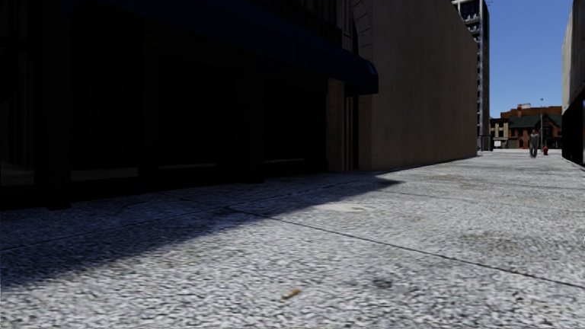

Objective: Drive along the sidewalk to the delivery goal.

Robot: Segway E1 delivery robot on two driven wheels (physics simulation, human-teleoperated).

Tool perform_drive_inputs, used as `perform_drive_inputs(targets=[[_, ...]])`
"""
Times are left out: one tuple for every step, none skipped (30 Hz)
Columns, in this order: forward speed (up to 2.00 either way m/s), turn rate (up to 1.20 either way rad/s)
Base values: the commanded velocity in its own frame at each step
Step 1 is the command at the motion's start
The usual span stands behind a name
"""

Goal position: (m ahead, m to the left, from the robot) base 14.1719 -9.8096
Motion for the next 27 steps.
perform_drive_inputs(targets=[[2.00,-0.53],[2.00,-0.53],[2.00,-0.53],[2.00,-0.53],[2.00,-0.53],[2.00,-0.53],[2.00,-0.53],[2.00,-0.53],[2.00,-0.53],[2.00,-0.53],[2.00,-0.53],[2.00,-0.53],[2.00,-0.53],[2.00,-0.53],[2.00,-0.53],[2.00,-0.53],[2.00,-0.53],[2.00,-0.53],[2.00,-0.53],[2.00,-0.53],[2.00,-0.53],[2.00,-0.53],[2.00,-0.53],[2.00,-0.53],[2.00,-0.53],[2.00,-0.53],[2.00,-0.53]])
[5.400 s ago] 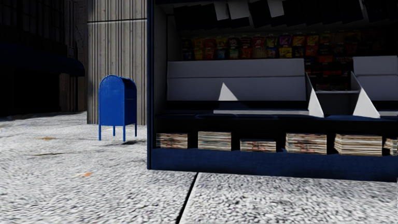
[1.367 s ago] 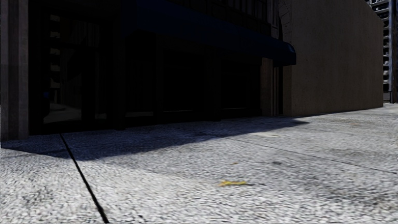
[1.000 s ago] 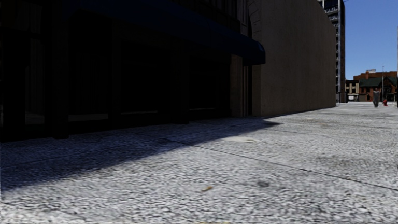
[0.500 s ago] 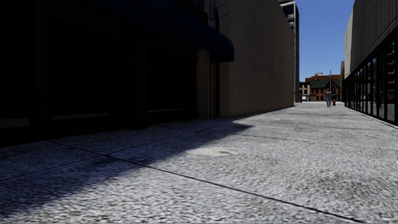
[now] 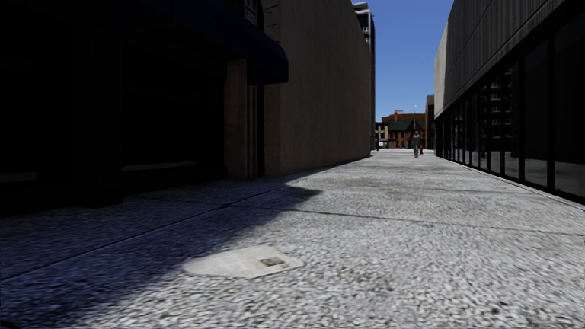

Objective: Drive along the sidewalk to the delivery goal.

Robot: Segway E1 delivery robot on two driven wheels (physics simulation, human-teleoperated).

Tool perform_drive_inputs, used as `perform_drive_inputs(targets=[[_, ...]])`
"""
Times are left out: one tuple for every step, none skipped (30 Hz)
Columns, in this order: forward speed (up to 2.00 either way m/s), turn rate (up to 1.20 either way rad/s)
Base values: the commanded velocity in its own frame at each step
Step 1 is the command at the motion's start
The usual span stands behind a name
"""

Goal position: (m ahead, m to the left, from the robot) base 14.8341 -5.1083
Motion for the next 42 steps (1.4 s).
perform_drive_inputs(targets=[[2.00,-0.53],[2.00,-0.53],[2.00,-0.53],[2.00,-0.53],[2.00,-0.53],[2.00,-0.53],[2.00,-0.53],[2.00,-0.53],[2.00,-0.53],[2.00,-0.53],[2.00,-0.53],[2.00,-0.53],[2.00,-0.53],[2.00,-0.53],[2.00,-0.53],[2.00,-0.53],[2.00,-0.53],[2.00,-0.53],[2.00,-0.53],[2.00,-0.53],[2.00,-0.53],[2.00,-0.53],[2.00,-0.53],[2.00,-0.53],[2.00,-0.53],[2.00,-0.53],[2.00,-0.53],[2.00,-0.53],[2.00,-0.53],[2.00,-0.53],[2.00,-0.53],[2.00,-0.53],[2.00,-0.53],[2.00,-0.53],[2.00,-0.53],[2.00,-0.53],[2.00,-0.53],[2.00,-0.52],[2.00,0.00],[2.00,0.00],[2.00,0.00],[2.00,0.00]])
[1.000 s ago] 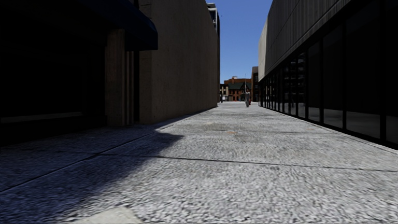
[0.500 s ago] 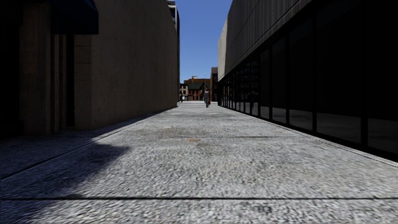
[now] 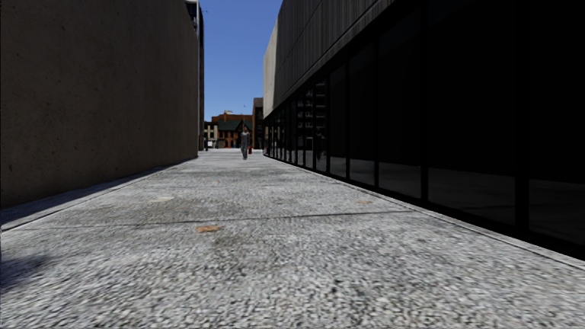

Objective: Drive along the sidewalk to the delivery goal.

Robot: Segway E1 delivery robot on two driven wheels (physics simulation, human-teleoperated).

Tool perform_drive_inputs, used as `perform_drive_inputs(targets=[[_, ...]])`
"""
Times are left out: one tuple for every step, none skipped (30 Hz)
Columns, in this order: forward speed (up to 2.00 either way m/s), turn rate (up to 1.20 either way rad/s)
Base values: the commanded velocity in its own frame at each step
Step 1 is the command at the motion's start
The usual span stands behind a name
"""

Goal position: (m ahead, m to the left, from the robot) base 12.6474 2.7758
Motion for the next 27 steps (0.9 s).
perform_drive_inputs(targets=[[2.00,0.00],[2.00,0.00],[2.00,0.00],[2.00,0.00],[2.00,0.00],[2.00,0.00],[2.00,0.00],[2.00,0.00],[2.00,0.00],[2.00,0.00],[2.00,0.00],[2.00,0.00],[2.00,0.00],[2.00,0.00],[2.00,0.00],[2.00,0.00],[2.00,0.00],[2.00,0.00],[2.00,0.00],[2.00,0.37],[2.00,1.06],[2.00,1.20],[2.00,1.20],[2.00,1.20],[2.00,1.20],[2.00,0.79],[2.00,0.33]])
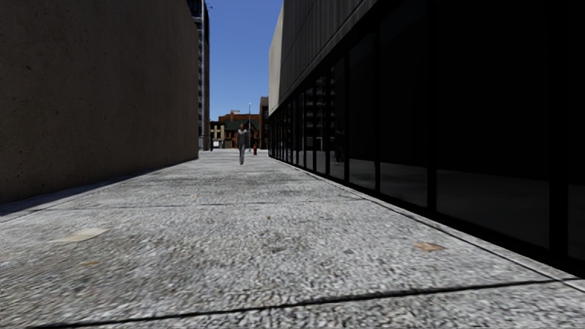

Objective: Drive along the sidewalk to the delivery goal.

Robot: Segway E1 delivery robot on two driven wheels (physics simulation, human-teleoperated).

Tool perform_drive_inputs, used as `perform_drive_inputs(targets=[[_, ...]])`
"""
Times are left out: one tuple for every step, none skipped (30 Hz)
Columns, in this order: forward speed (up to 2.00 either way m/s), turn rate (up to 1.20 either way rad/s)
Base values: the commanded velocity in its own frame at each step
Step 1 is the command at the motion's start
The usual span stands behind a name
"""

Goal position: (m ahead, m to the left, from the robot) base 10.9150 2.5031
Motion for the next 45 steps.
perform_drive_inputs(targets=[[2.00,0.00],[2.00,0.00],[2.00,0.00],[2.00,0.00],[2.00,0.00],[2.00,0.00],[2.00,0.00],[2.00,0.00],[2.00,0.00],[2.00,0.00],[2.00,0.00],[2.00,0.40],[2.00,0.40],[2.00,0.68],[2.00,0.89],[2.00,0.93],[2.00,0.79],[2.00,0.07],[2.00,0.02],[2.00,0.02],[2.00,0.00],[2.00,0.00],[2.00,0.00],[2.00,0.00],[2.00,0.00],[2.00,0.00],[2.00,0.00],[2.00,0.00],[2.00,0.00],[2.00,0.00],[2.00,0.00],[2.00,0.00],[2.00,0.00],[2.00,0.00],[2.00,0.00],[2.00,0.00],[2.00,0.00],[2.00,0.00],[2.00,0.00],[2.00,0.00],[2.00,0.00],[2.00,0.00],[2.00,0.00],[2.00,0.00],[2.00,0.00]])
